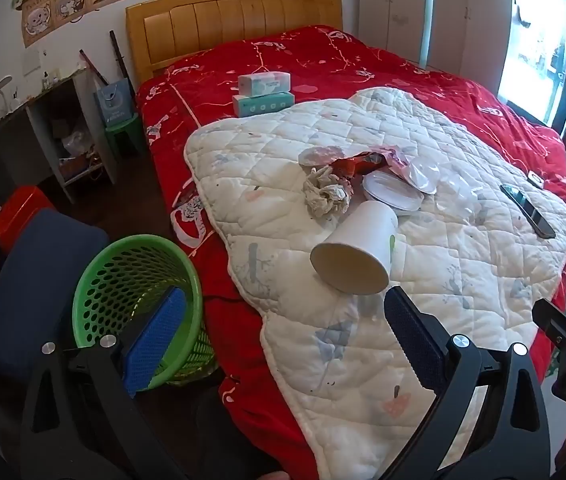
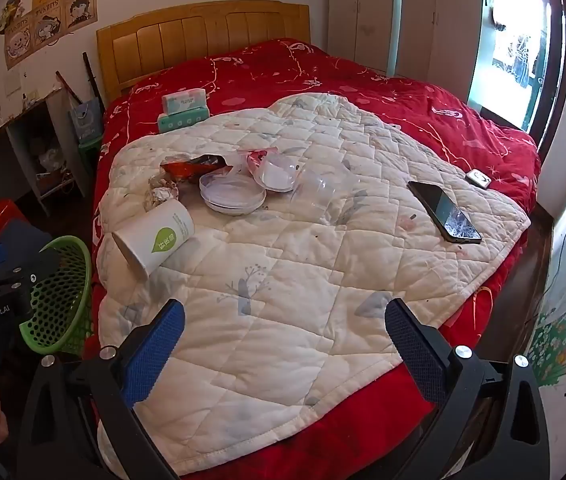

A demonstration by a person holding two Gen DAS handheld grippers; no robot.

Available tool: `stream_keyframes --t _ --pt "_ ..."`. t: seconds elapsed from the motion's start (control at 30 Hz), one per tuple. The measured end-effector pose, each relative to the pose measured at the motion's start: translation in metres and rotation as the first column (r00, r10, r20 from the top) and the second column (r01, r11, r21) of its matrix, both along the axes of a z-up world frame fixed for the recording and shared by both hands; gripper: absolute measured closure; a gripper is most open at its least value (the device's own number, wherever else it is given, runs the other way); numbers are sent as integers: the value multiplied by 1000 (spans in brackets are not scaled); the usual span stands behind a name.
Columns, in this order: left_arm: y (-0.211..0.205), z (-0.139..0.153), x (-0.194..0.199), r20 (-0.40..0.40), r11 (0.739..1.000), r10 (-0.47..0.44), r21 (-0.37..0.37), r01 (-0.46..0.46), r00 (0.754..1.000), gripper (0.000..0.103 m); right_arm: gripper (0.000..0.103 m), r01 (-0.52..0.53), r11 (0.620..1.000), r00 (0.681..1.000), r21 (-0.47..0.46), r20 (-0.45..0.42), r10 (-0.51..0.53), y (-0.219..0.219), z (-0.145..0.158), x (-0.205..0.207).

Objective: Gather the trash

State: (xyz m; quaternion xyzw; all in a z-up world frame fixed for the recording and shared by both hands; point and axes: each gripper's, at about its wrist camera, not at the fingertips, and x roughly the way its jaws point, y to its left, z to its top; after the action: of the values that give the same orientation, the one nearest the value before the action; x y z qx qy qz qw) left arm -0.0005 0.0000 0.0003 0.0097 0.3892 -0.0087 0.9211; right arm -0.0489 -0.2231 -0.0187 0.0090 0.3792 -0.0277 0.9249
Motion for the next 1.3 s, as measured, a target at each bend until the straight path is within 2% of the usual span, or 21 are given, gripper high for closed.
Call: stream_keyframes --t 0.8,1.3 --pt "-2 -1 0 -12 1000 -6 -10 6 1000 5 6 3 1000 1000 1 -4 -3 0 3 -1" --pt "-2 6 -10 16 1000 3 -9 -3 1000 5 6 3 1000 1000 0 5 -3 -3 5 -6"
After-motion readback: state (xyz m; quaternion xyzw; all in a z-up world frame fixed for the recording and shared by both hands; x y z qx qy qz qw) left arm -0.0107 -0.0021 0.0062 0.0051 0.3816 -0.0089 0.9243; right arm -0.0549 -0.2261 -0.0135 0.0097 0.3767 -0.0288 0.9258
